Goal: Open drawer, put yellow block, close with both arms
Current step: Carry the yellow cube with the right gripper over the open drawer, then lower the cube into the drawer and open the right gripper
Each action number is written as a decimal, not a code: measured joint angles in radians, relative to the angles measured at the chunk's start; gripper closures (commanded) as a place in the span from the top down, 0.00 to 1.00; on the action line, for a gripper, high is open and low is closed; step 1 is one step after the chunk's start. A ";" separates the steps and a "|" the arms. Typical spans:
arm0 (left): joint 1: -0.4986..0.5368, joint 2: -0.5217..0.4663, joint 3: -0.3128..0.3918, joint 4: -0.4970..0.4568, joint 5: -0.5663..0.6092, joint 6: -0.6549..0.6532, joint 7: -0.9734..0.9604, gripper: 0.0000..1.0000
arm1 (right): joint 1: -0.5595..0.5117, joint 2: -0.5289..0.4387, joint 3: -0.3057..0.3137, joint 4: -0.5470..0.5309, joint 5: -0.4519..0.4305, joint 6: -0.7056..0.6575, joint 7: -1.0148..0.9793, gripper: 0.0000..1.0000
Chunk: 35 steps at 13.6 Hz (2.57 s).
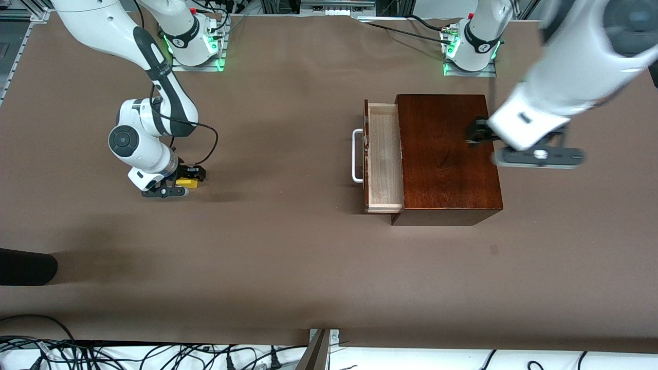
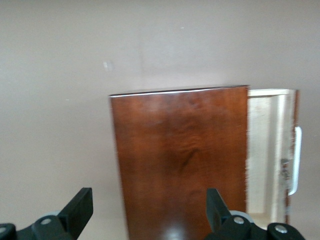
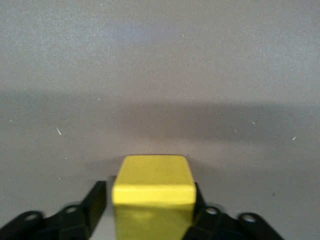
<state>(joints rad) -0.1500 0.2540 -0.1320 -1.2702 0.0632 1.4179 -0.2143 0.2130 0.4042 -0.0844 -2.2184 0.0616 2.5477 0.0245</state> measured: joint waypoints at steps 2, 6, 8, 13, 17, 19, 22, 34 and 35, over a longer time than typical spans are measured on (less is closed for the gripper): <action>0.013 -0.059 0.075 -0.071 -0.012 0.053 0.091 1.00 | -0.001 0.000 -0.001 0.002 0.000 0.002 -0.004 0.00; 0.021 -0.147 0.175 -0.209 -0.042 0.180 0.119 1.00 | 0.004 -0.026 0.006 0.098 -0.001 -0.132 -0.023 0.00; 0.021 -0.157 0.191 -0.226 -0.043 0.181 0.119 1.00 | 0.011 -0.051 0.028 0.239 -0.001 -0.336 -0.039 0.00; 0.034 -0.158 0.196 -0.226 -0.043 0.181 0.128 1.00 | 0.102 -0.059 0.103 0.586 -0.035 -0.648 -0.046 0.00; 0.092 -0.158 0.197 -0.227 -0.044 0.181 0.208 1.00 | 0.304 -0.025 0.111 0.736 -0.046 -0.729 -0.075 0.00; 0.095 -0.157 0.195 -0.228 -0.045 0.181 0.212 1.00 | 0.418 0.001 0.113 0.786 -0.079 -0.728 -0.090 0.00; 0.094 -0.157 0.192 -0.229 -0.045 0.181 0.213 1.00 | 0.543 0.089 0.114 0.929 -0.091 -0.723 -0.207 0.00; 0.086 -0.158 0.166 -0.229 -0.045 0.181 0.202 1.00 | 0.786 0.353 0.107 1.140 -0.190 -0.527 -0.442 0.00; 0.086 -0.158 0.164 -0.229 -0.045 0.181 0.202 1.00 | 0.788 0.367 0.107 1.140 -0.197 -0.507 -0.452 0.00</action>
<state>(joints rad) -0.0637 0.0964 0.0323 -1.4989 0.0184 1.5986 -0.0125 1.0011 0.7708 0.0228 -1.0780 -0.1357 2.0406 -0.4273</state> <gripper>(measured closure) 0.000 0.445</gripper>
